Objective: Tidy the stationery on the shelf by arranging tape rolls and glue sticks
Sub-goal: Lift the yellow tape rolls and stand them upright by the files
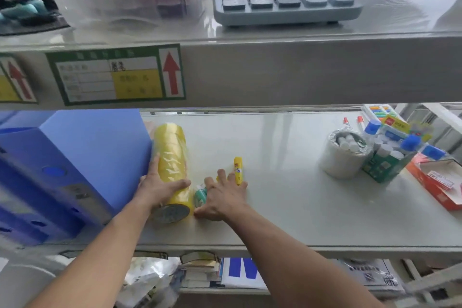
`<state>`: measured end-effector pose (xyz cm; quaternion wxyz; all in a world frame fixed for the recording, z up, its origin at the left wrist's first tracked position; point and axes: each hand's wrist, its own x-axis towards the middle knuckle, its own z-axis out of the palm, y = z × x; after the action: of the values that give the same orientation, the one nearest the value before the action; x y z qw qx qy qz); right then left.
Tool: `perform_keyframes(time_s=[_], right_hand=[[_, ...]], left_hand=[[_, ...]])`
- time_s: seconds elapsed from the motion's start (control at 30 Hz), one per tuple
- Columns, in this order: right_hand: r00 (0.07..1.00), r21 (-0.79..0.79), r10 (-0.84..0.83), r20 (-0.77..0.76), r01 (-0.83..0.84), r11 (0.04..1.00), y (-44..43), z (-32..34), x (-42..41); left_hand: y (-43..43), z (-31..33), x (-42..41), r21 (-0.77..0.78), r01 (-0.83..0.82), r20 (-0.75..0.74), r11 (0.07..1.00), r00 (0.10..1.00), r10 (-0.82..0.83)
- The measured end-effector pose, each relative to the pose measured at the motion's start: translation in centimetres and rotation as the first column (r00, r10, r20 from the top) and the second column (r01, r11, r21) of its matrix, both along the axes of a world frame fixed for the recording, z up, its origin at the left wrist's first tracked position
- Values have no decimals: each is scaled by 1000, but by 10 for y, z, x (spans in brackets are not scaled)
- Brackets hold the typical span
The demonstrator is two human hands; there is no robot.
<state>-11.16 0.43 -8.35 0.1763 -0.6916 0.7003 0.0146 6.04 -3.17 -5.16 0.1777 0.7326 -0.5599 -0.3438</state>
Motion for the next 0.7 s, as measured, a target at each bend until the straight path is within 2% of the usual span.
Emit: perform_keyframes(time_s=[0.17,0.37,0.53,0.63,0.7], right_hand=[[998,-38,-51,-22,50,998,16,-1,-25],[997,-73,-63,-39,60,996,32,-2,-56],[999,-253,-33,0,32,967,32,-2,-67],[996,-281,-90,9,89,956,24,-2,-90],[987,-273,-152,-44,134,953,16,-3,-109]], left_hand=[[10,-4,-13,-23,11,-32,1000,999,-11],[19,-1,-43,-46,39,42,998,998,-37],[19,-1,-45,-47,31,62,998,998,-28],[18,-3,-44,-51,27,52,998,998,-25],[18,-5,-44,-52,25,57,998,998,-22]])
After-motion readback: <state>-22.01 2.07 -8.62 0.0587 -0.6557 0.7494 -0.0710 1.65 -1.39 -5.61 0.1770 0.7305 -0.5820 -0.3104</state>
